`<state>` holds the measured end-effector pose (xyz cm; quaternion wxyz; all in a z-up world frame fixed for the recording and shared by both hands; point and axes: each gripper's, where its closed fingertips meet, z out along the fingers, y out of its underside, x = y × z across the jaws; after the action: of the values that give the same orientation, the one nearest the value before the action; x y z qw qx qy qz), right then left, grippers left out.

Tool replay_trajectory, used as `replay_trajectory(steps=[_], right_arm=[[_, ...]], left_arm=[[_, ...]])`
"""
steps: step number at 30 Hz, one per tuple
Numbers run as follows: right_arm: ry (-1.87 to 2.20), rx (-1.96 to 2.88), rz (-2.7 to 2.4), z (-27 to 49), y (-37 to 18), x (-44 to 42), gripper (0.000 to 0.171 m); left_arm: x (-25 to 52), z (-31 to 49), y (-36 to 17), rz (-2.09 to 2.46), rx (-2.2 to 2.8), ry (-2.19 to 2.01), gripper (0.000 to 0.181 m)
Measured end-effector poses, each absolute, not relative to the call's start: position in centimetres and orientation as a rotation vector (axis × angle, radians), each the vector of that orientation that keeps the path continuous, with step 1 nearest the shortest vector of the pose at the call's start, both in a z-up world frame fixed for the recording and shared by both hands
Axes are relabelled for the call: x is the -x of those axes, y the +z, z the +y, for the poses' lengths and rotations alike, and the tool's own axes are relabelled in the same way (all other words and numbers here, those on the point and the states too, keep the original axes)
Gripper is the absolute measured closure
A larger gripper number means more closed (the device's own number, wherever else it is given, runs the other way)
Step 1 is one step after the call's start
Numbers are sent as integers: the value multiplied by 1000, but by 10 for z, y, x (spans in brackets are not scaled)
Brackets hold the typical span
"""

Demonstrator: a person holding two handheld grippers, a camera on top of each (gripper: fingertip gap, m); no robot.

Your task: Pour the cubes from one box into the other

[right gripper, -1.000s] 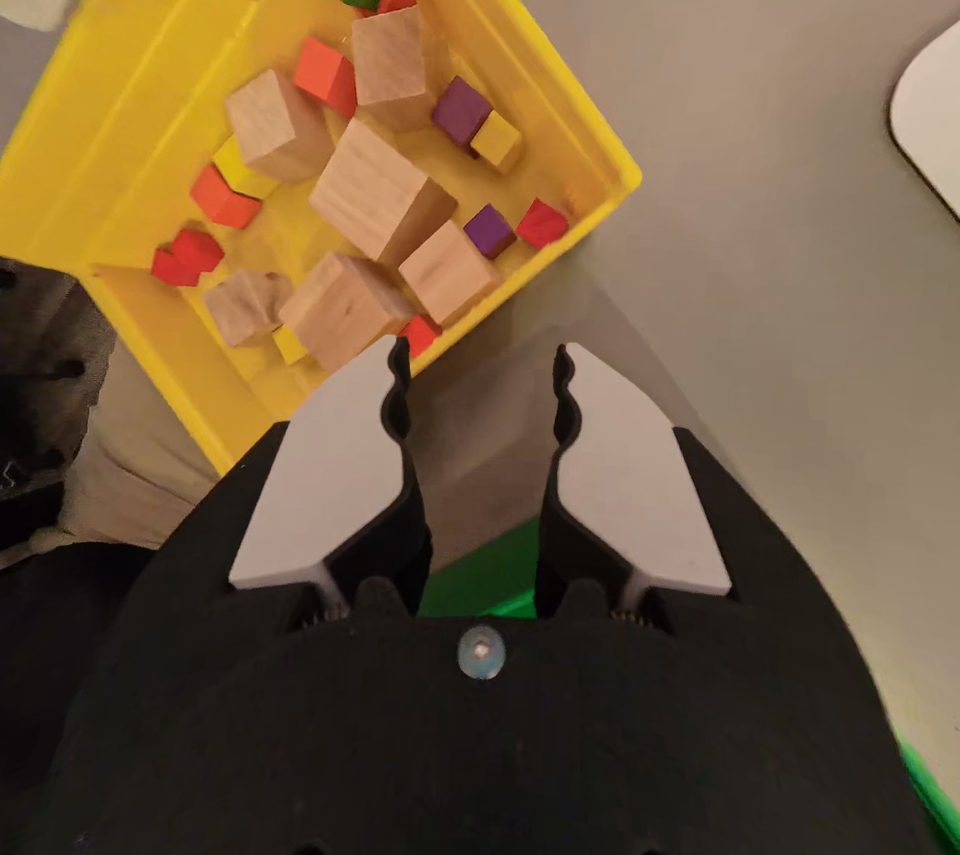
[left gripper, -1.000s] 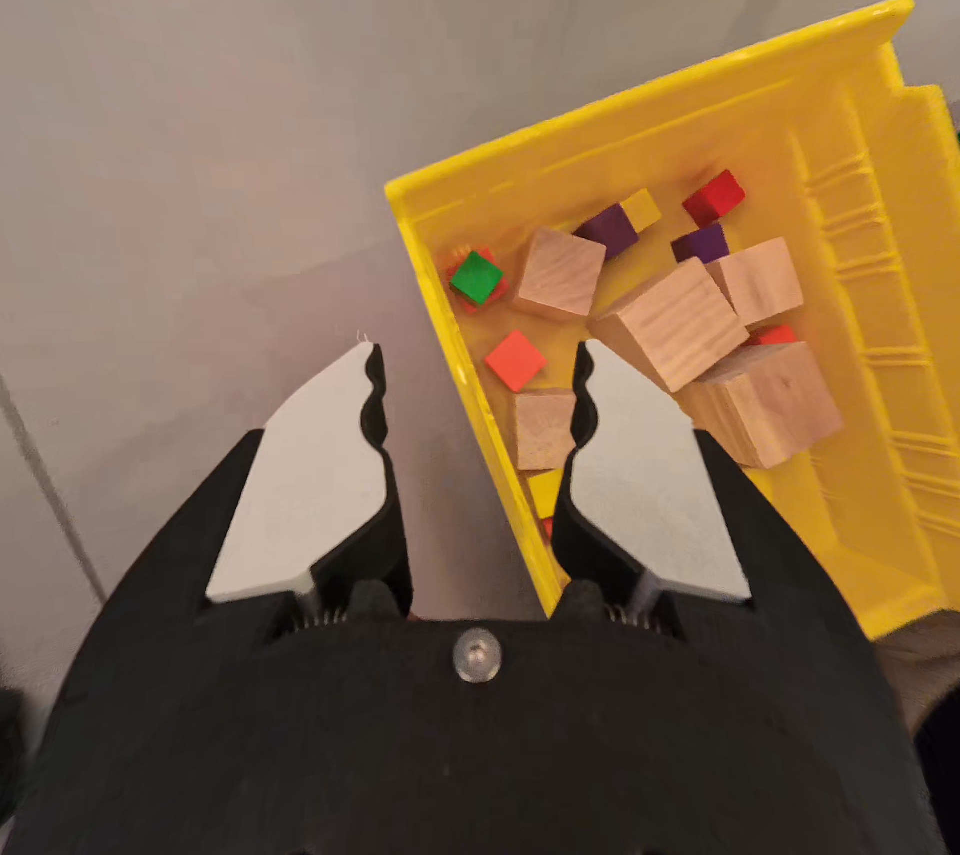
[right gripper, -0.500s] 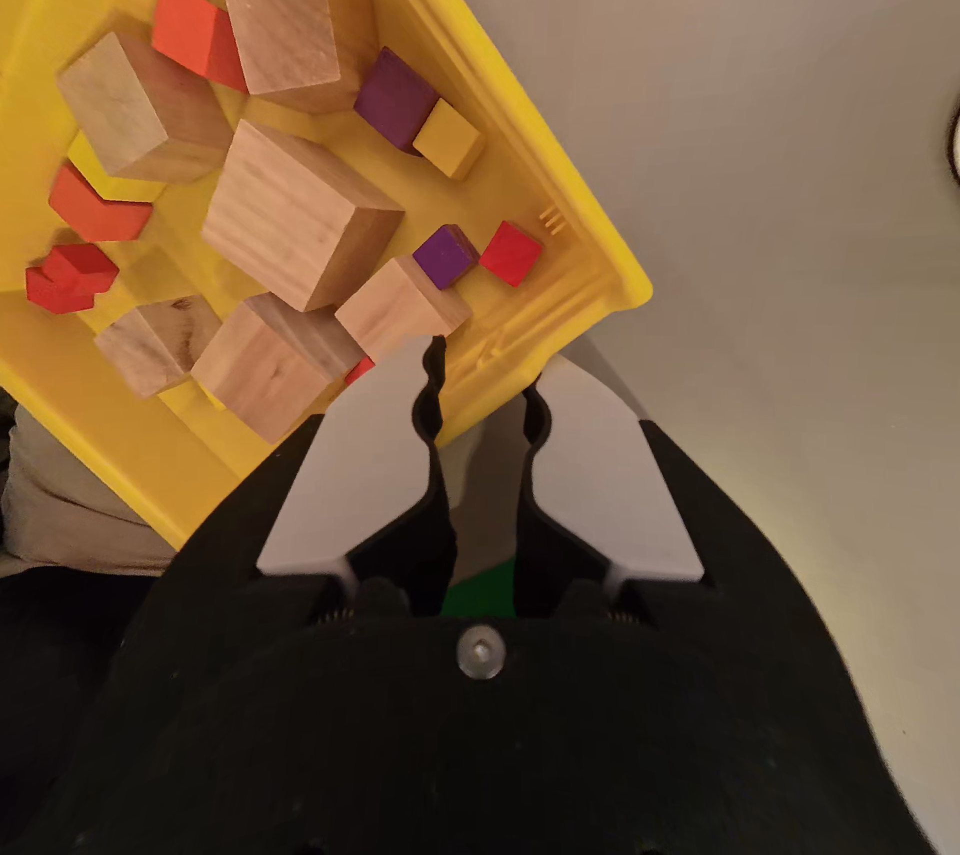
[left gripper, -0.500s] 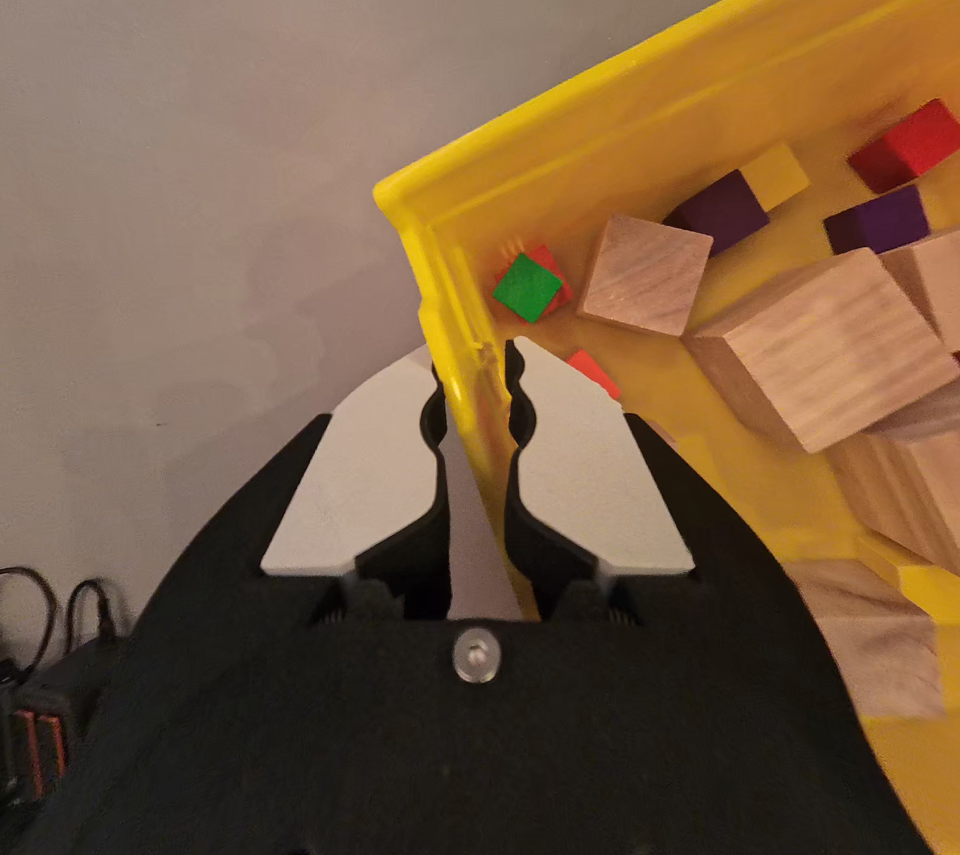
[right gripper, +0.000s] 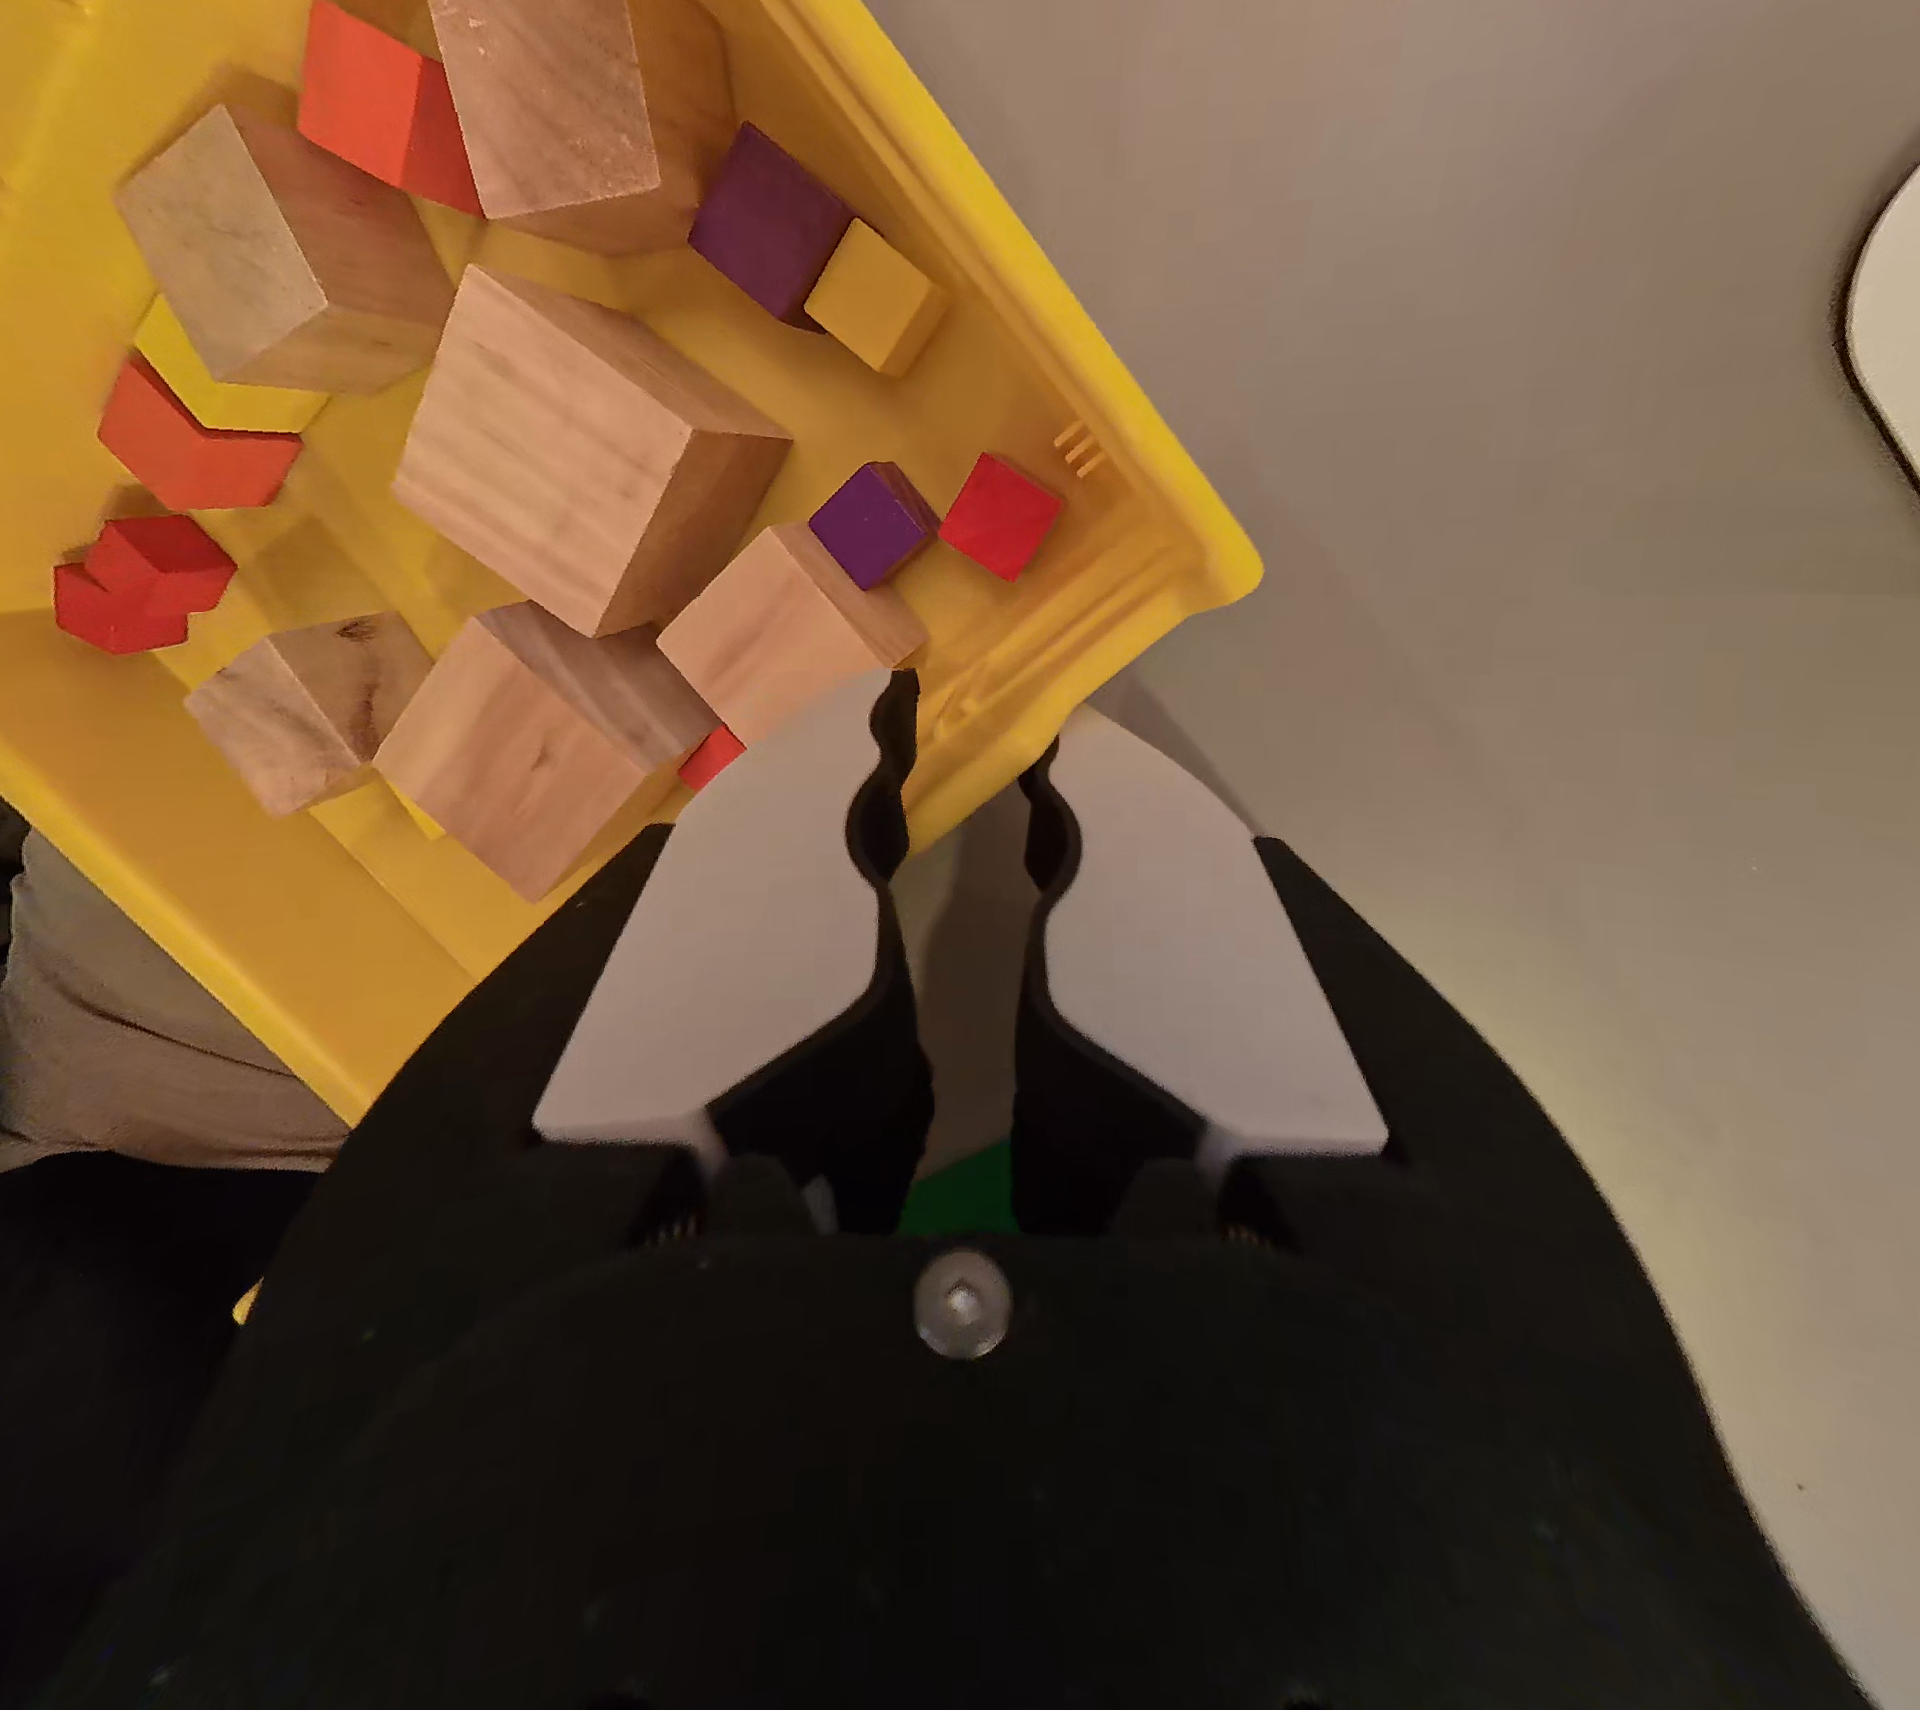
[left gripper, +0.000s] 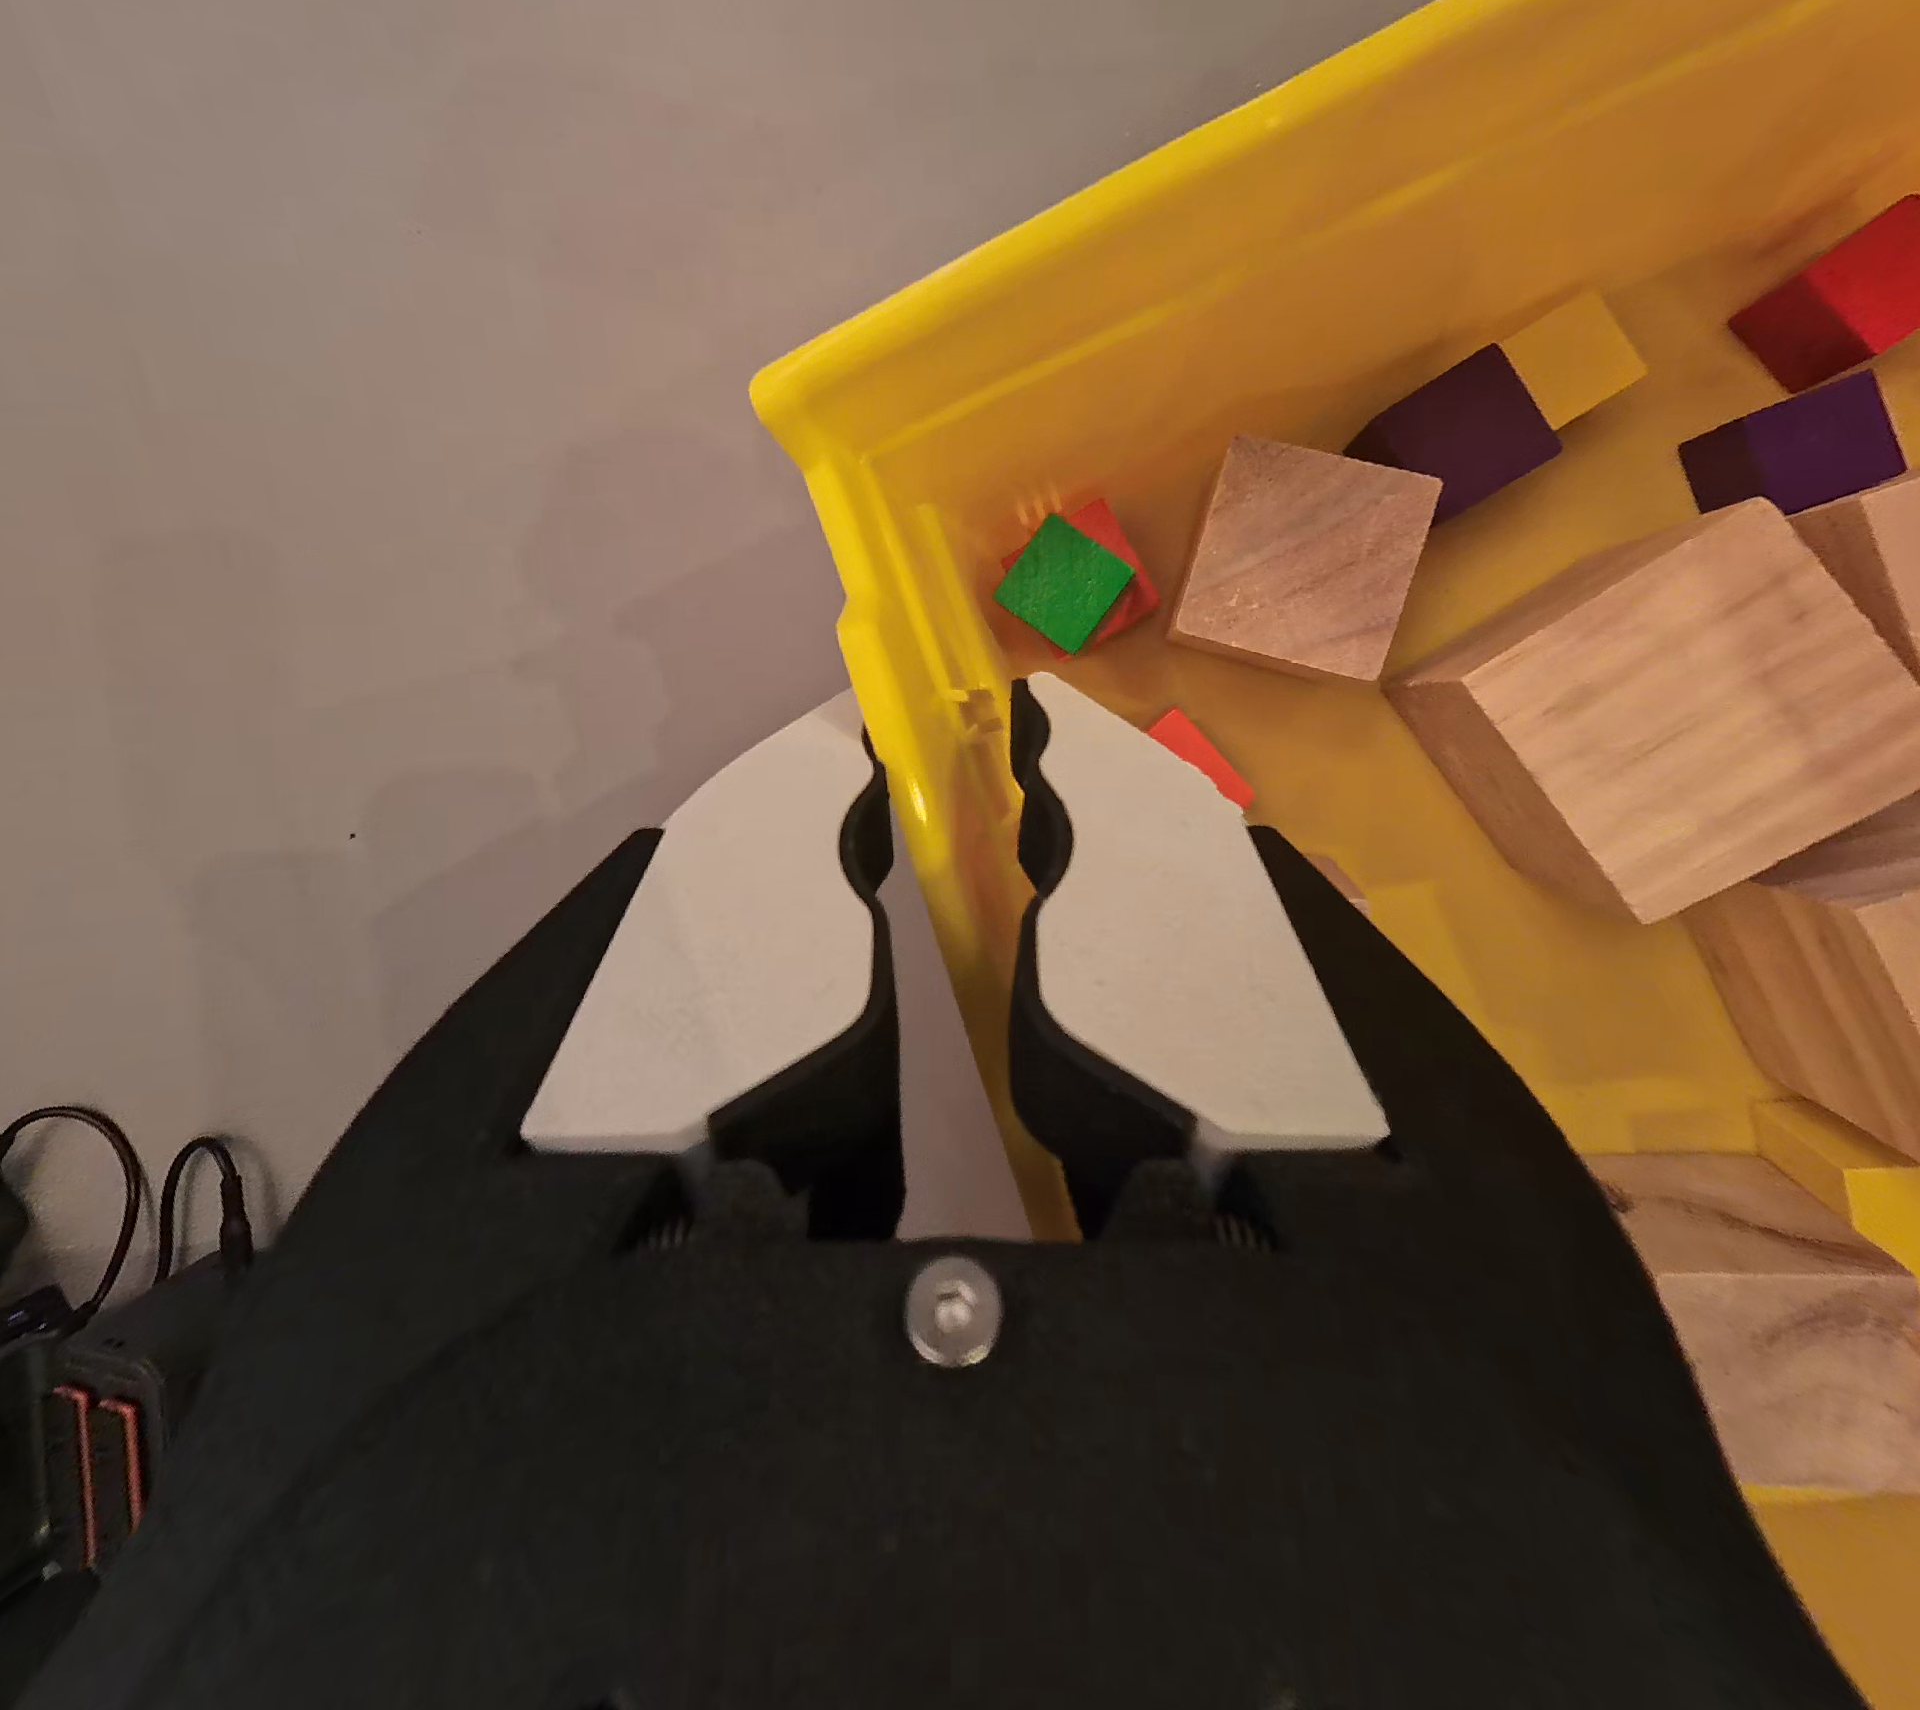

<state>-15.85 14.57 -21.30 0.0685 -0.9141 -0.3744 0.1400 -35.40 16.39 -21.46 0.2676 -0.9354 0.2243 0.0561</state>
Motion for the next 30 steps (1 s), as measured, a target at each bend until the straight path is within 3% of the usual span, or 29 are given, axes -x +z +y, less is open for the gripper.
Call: replay_trajectory(steps=[24, 26, 28, 30], right_arm=[[506, 2719, -1106, 144, -212, 168, 159], [535, 2706, -1080, 144, -211, 172, 155], [499, 2687, -1087, 144, -209, 172, 130], [466, 2646, -1087, 147, -199, 171, 120]], left_arm=[[359, 157, -216, 597, 2569, -16, 166], [361, 155, -216, 607, 2562, -10, 160], [368, 158, -214, 606, 2531, 79, 135], [374, 158, -208, 587, 2509, 124, 121]])
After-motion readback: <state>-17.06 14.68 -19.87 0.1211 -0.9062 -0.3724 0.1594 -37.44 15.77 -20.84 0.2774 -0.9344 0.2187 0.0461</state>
